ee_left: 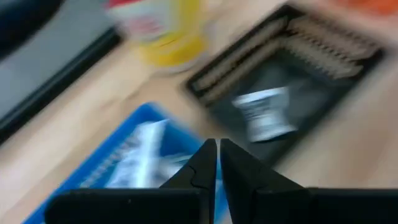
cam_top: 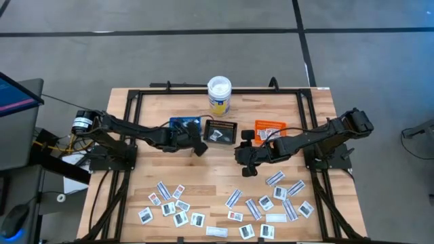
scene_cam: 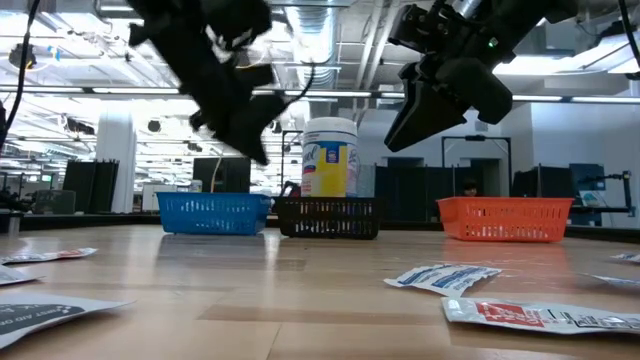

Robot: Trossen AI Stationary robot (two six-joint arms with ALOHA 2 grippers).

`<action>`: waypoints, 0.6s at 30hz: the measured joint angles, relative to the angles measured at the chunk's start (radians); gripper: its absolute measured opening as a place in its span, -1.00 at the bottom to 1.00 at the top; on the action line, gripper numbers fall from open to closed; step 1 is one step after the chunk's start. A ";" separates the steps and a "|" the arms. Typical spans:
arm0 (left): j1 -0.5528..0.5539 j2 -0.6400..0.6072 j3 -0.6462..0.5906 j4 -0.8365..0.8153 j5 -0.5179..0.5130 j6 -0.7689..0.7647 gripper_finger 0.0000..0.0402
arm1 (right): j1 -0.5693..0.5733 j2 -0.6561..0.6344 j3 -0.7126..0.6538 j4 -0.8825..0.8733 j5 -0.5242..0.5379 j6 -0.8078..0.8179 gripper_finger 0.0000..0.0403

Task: Pick & Place First Aid Supplies
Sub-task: Put the orange ointment pack into the orange bin

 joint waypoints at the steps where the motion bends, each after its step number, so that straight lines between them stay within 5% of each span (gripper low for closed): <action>1: -0.017 0.000 0.019 0.004 0.023 0.006 -0.88 | 0.000 0.000 0.000 0.000 0.000 0.000 -0.49; 12: -0.254 -0.001 0.041 0.008 0.234 -0.011 -0.76 | 0.010 0.027 0.000 -0.015 -0.032 0.018 -0.49; 18: -0.348 -0.001 0.041 -0.126 0.357 -0.246 -0.52 | 0.008 0.065 0.000 -0.039 -0.050 0.000 -0.49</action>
